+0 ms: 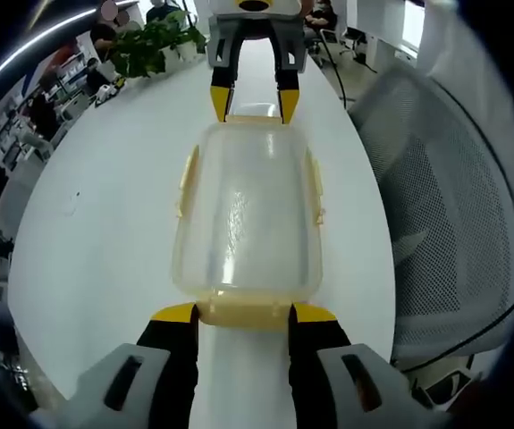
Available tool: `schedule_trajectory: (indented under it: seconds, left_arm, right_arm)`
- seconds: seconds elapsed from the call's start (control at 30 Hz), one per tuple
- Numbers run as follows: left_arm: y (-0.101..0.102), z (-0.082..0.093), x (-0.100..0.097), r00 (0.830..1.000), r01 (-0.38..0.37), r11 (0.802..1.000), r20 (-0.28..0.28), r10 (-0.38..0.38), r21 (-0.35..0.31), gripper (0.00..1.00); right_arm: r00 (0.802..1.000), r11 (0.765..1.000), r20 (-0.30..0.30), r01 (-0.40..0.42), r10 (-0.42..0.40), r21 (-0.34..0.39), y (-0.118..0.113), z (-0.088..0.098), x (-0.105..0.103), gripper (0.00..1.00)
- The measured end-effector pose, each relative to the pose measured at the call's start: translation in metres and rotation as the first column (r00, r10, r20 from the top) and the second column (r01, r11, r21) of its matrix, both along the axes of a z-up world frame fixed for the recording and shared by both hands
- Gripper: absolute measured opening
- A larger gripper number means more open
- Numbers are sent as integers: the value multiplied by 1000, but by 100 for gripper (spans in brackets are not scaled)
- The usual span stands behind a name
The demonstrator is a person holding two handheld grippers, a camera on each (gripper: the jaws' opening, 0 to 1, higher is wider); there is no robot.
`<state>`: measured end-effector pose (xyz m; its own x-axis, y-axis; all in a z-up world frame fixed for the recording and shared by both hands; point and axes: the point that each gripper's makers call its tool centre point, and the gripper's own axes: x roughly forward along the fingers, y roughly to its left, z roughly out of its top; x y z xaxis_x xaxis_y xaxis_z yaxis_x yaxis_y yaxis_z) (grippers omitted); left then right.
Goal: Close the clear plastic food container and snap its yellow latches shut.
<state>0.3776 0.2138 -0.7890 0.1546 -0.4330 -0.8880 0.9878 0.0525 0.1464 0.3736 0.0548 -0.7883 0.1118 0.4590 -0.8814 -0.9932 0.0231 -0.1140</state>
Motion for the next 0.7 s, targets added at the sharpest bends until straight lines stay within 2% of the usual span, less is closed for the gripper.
schedule_trajectory:
  seconds: [0.7]
  left_arm:
    - [-35,7,-2,1000,6,1000,8,-6,-2,38]
  right_arm:
    - [1000,1000,4,2,-2,1,-36,4,-2,38]
